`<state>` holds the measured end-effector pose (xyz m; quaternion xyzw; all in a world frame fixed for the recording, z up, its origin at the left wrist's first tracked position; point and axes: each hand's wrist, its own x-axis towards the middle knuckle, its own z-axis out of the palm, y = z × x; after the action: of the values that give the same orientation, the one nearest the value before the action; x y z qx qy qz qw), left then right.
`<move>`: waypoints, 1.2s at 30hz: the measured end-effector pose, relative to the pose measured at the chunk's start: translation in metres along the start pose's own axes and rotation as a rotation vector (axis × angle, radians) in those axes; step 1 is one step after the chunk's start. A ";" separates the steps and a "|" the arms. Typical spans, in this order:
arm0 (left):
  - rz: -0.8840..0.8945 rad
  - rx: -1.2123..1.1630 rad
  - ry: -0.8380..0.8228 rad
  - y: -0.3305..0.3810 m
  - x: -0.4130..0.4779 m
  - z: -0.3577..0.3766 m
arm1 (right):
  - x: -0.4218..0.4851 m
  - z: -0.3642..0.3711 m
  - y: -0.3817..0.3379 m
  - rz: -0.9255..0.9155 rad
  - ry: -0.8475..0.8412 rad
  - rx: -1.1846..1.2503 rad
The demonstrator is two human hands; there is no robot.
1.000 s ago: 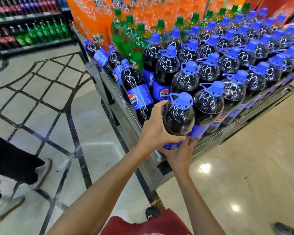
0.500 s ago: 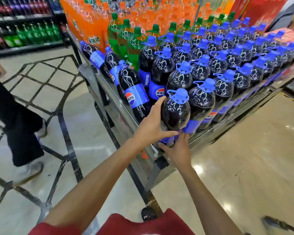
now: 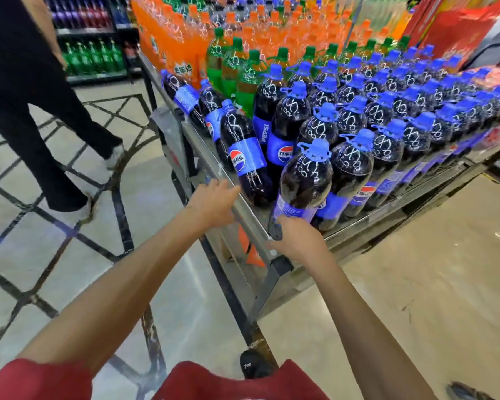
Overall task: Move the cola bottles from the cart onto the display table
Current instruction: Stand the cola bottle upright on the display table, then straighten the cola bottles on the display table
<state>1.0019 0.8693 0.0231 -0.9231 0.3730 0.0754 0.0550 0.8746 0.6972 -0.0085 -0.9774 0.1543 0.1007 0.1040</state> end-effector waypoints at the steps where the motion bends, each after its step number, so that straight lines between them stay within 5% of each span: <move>1: -0.018 0.011 -0.002 -0.008 -0.006 0.002 | 0.004 -0.003 -0.009 -0.035 -0.027 -0.007; 13: -0.261 0.057 -0.112 -0.102 -0.041 0.002 | 0.078 -0.041 -0.107 -0.173 -0.067 -0.136; 22: -0.192 0.075 -0.083 -0.144 0.027 -0.010 | 0.144 -0.062 -0.108 -0.059 -0.079 -0.101; 36: 0.033 -0.122 -0.024 -0.202 0.192 -0.025 | 0.224 -0.067 -0.106 0.300 0.119 0.044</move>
<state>1.2815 0.8789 0.0227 -0.9175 0.3824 0.1099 0.0019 1.1282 0.7170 0.0227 -0.9450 0.3067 0.0537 0.0999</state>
